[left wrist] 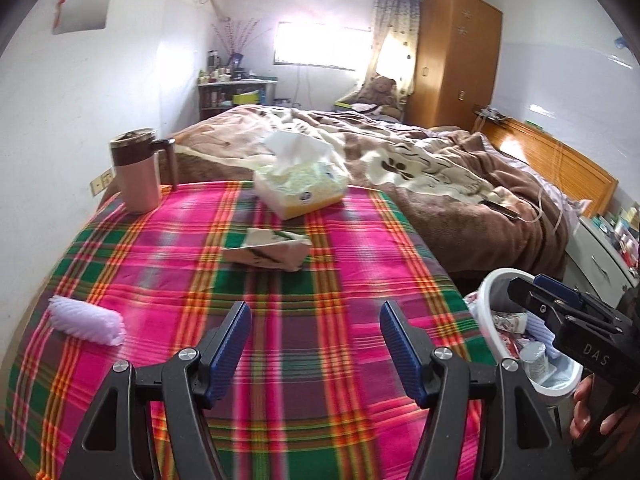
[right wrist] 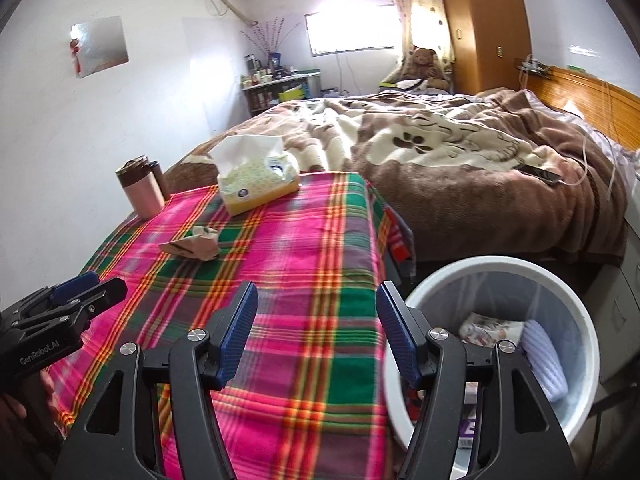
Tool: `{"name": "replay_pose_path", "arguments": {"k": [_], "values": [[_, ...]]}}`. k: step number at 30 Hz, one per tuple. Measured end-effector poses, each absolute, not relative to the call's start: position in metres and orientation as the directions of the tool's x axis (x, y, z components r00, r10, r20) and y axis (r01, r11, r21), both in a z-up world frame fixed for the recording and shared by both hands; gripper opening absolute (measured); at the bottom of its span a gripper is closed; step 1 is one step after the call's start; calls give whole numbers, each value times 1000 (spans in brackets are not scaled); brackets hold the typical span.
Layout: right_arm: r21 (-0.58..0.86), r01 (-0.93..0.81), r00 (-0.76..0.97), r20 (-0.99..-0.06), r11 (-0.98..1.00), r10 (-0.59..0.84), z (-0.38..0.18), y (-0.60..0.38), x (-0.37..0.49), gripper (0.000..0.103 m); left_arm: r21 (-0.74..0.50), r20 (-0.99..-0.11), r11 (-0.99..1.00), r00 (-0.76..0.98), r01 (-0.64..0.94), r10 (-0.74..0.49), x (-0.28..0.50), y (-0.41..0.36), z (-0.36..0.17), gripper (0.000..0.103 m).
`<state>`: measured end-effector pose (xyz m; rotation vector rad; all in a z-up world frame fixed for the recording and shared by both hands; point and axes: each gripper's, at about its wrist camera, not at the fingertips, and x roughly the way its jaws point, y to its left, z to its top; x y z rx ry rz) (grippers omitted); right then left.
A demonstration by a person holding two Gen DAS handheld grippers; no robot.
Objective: Collect trash
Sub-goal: 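Move both open grippers back to the trash on the blanket, then reach the left gripper to the white foam sleeve while the right gripper reaches the leaf-print paper wrapper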
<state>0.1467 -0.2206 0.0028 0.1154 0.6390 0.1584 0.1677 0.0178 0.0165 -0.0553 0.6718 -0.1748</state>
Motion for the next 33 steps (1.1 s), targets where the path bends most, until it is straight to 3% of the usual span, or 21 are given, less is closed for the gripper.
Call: {"name": "replay_pose_path", "arguments": {"k": [18,33], "values": [[98,-317,729,-611,943,308,-3,-139,201,63,-84,-648,984,759,-155,64,178,141,4,67],[71,-458,659,-642,886,392,-20,-89,243,63,-174,-718,915,683,-364,135,201,226,-29,70]]}}
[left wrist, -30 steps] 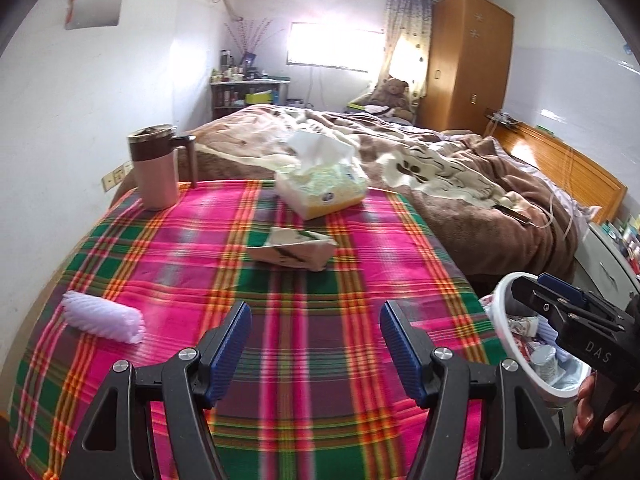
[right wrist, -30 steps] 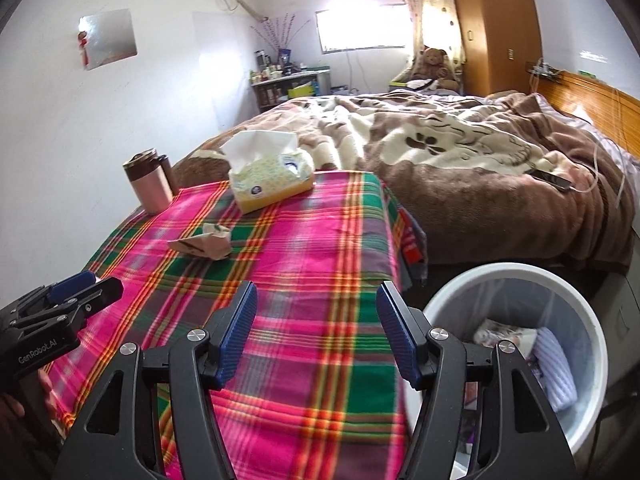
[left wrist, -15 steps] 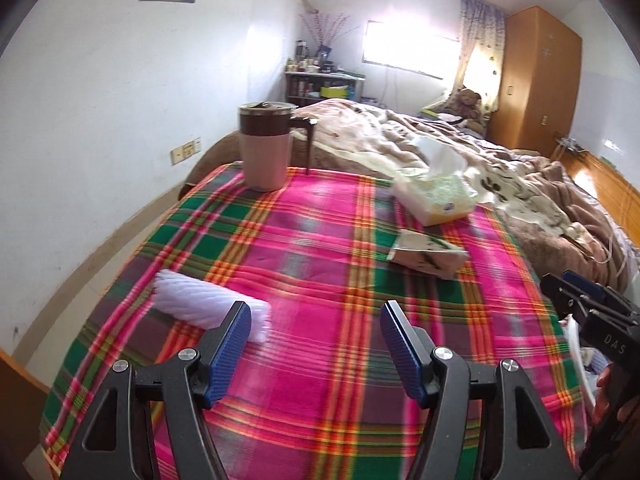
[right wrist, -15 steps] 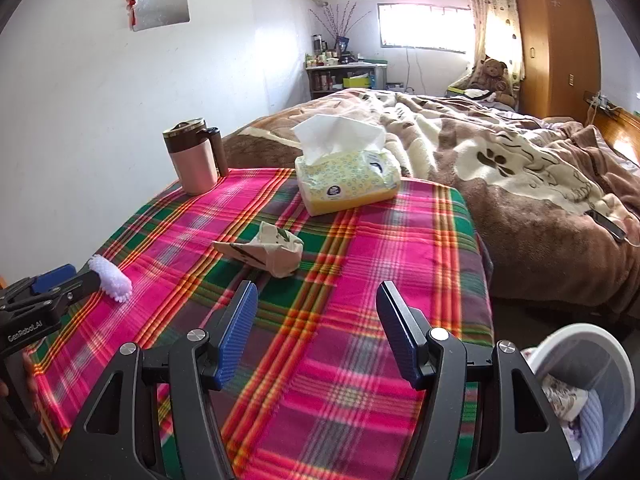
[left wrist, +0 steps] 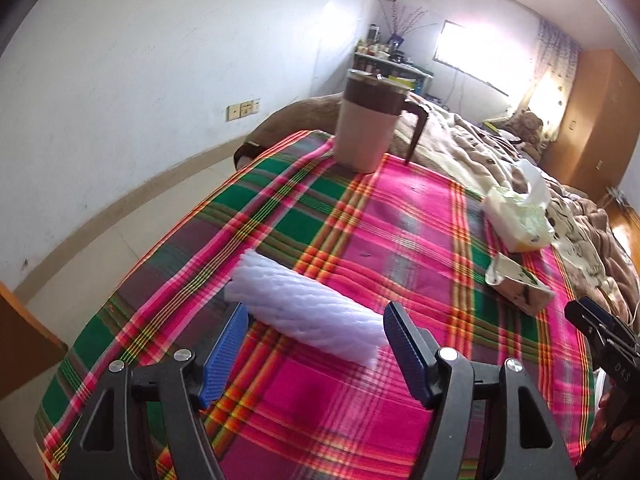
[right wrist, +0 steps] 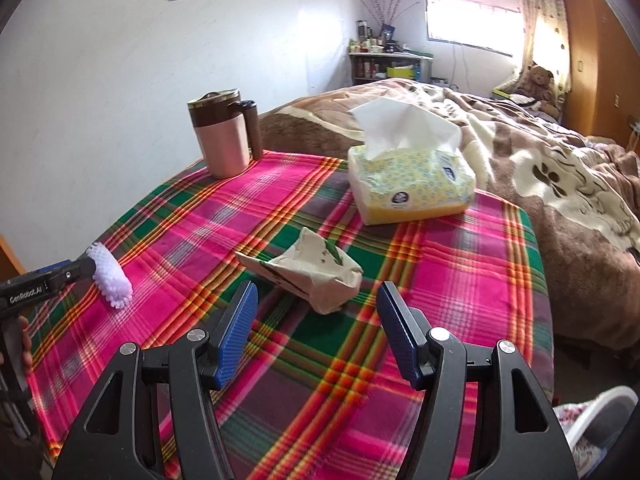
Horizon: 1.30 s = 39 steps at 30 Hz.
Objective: Collect trash
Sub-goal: 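Reach the left gripper to the white foam sleeve while the right gripper reaches the leaf-print paper wrapper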
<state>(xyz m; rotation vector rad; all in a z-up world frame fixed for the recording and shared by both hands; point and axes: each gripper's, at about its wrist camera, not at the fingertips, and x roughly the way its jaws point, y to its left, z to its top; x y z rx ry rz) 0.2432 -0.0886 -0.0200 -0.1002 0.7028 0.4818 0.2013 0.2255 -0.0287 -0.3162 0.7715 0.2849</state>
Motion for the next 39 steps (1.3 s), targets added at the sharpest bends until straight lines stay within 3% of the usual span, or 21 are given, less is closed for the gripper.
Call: {"name": "replay_pose_path", "arguments": {"k": [15,25,32,39], "values": [[27,-525,617,-676,850,402,-37,-68,268,63,-223,-771,907,633,-358,61,247,233,-55,70],[-34,-556,631,-668,830,395,-31,-64,263,63,-189,-765,959,644,-212,-8,254,195,-49,70],[-95,-592,623,-684,800,379,-38,-54,270,63,-201,-773,942,634,-269,16,250,198,-50,70],[-32,-559,602,-704,829,378,-47,-60,276,62,-242,-782,921,623,-307,2,259,204,-60,70]]}}
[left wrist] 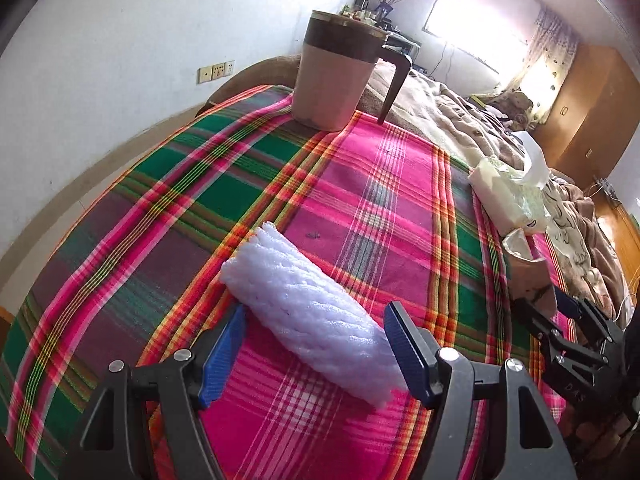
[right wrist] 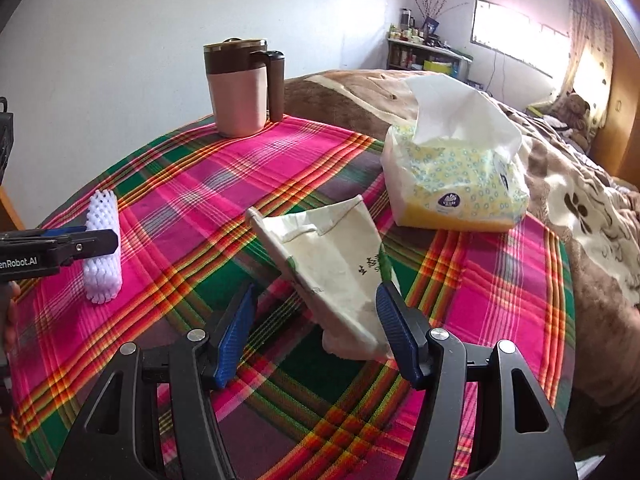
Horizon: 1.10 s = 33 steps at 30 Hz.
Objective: Collect trash
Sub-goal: 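Reach the left gripper to the white foam sleeve while the right gripper reaches the leaf-print paper wrapper, then close the left gripper on the foam sleeve while the right gripper closes on the paper wrapper, then carry the foam sleeve with the left gripper while the right gripper carries the paper wrapper over the bin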
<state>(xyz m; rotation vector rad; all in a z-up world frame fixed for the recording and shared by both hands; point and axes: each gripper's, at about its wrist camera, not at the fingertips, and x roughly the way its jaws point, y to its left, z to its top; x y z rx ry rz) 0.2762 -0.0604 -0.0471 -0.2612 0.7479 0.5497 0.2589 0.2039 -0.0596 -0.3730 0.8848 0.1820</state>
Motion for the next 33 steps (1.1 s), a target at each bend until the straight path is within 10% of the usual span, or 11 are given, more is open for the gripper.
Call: {"name": "replay_pose_path", "arguments": {"k": [4,10,33], "values": [[-32,-549,614,-693,835,378,-45,-61,273,38,-259,-783,917,622,-302,-17,265,201,-64,70],[-1,-529,619,-685,849,385,-45,-66,271,15,-269,-772,935,632,-232,-65,268,185,-62,41],[155,-454,650,-616,878,445,-19,-111,235,11,-242,-707,969,693,-45,-144,237,118,-28,30]]}}
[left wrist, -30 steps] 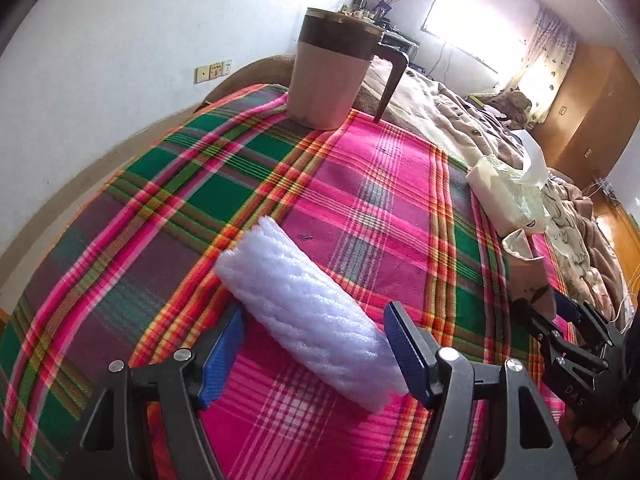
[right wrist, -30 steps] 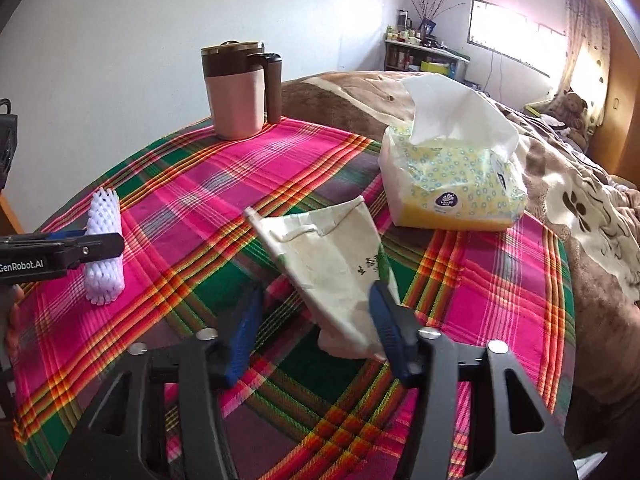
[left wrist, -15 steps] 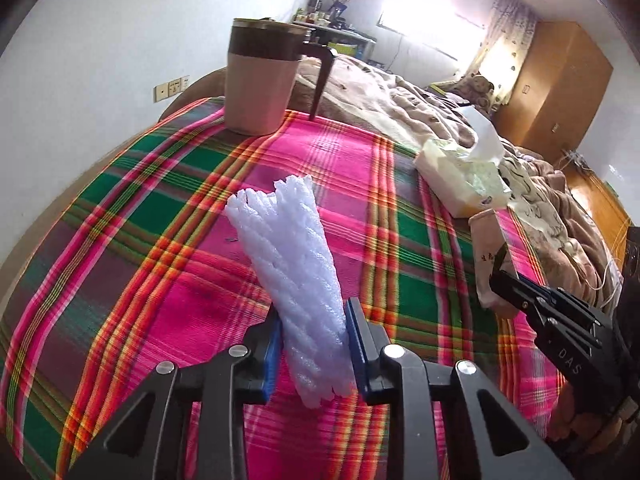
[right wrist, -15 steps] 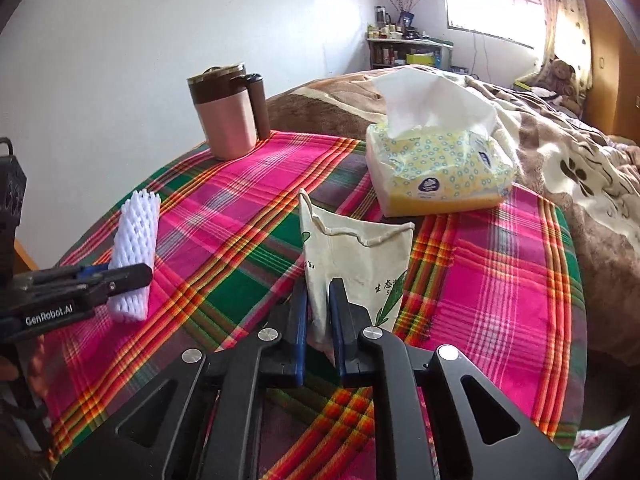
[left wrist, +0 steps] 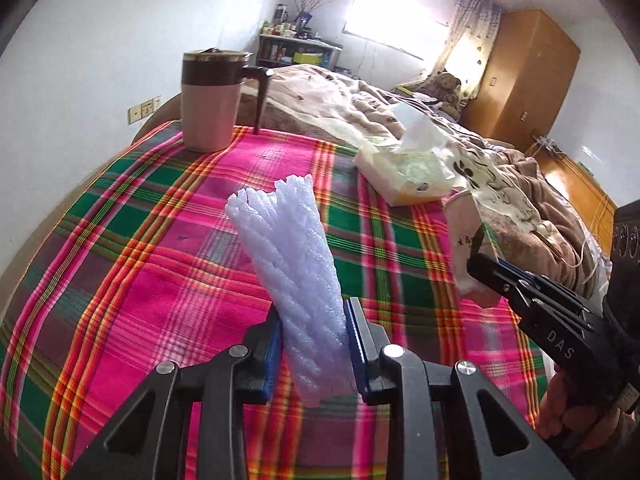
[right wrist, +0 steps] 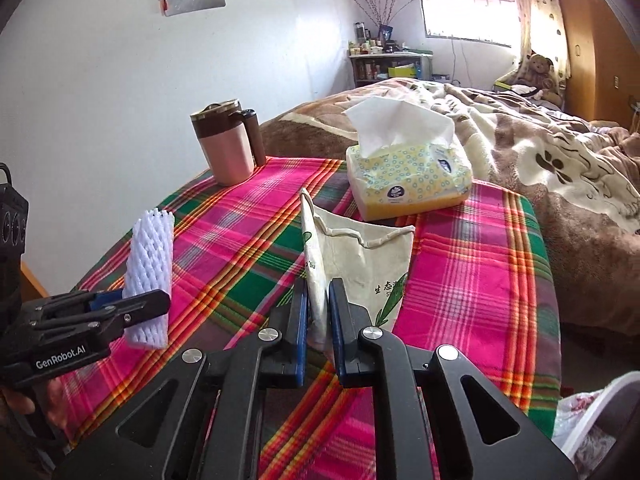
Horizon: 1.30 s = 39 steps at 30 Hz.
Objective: Collect trash
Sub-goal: 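Carry the foam sleeve with the left gripper while the right gripper carries the paper wrapper over the bin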
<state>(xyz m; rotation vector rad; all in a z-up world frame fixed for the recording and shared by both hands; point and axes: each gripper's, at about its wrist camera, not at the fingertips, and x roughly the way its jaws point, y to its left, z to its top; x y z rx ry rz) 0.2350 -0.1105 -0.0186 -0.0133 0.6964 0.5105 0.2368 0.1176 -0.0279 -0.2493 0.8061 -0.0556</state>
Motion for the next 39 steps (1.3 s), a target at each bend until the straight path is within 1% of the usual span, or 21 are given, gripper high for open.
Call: {"name": "replay_pose_path", "arguments": {"k": [17,28,39], "values": [[212,-379,731,-529,901,431,8,-168,186,11,-214,-636,972,741,99,-216,188,55,11,30],[227,-289,786,-499,930,366,13,-212,158,11,-201,-597,958,750,205,-286,162,9,28,30],[215,-185,838,-476,959,268,21,-254,128,11,-172,-581,929,728,327,-363,144,-53,36,30]]}}
